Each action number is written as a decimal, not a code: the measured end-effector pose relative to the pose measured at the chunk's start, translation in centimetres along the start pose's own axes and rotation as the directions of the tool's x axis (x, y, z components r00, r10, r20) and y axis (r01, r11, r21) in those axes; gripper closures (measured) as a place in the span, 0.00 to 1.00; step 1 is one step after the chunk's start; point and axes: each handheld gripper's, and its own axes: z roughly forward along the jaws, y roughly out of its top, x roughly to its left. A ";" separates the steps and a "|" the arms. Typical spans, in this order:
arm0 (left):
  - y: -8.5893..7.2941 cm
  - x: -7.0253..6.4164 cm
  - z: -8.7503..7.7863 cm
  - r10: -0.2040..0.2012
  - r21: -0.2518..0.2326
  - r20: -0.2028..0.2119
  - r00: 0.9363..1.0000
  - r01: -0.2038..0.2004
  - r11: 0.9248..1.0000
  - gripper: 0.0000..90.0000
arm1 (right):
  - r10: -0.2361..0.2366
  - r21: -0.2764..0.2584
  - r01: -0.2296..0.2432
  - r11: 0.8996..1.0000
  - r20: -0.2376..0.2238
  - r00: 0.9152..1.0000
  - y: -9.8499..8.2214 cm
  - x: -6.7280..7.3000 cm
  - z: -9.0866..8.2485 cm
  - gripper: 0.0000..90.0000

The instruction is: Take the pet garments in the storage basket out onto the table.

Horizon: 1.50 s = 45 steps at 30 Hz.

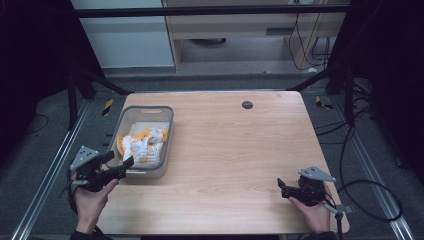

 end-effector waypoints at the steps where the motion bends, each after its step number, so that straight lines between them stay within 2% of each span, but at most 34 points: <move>1: 0.1 0.0 0.1 0.001 0.001 0.002 1.000 -0.001 1.000 0.25 | -0.002 -0.001 0.002 1.000 0.001 1.000 0.0 0.0 0.0 0.11; 15: 1.9 -0.5 2.1 0.025 0.021 0.009 1.000 -0.025 0.999 0.24 | 0.000 0.000 0.000 1.000 0.003 1.000 0.0 -0.1 0.0 0.11; 27: 3.9 -0.2 3.3 0.057 0.067 -0.018 0.998 -0.055 0.996 0.24 | -0.004 0.000 0.004 1.000 -0.002 1.000 0.0 0.0 0.0 0.11; 32: 4.8 0.2 3.7 0.076 0.094 -0.031 0.997 -0.072 0.993 0.24 | -0.005 0.003 0.005 1.000 -0.002 1.000 0.0 0.0 0.0 0.11; 37: 5.4 0.5 4.1 0.078 0.110 -0.035 0.996 -0.073 0.991 0.24 | -0.005 0.006 0.005 1.000 -0.004 1.000 -0.1 0.1 0.1 0.11; 45: 6.3 0.9 5.9 0.091 0.162 -0.052 0.994 -0.082 0.983 0.24 | -0.004 0.008 0.004 1.000 -0.008 1.000 -0.1 0.1 0.1 0.11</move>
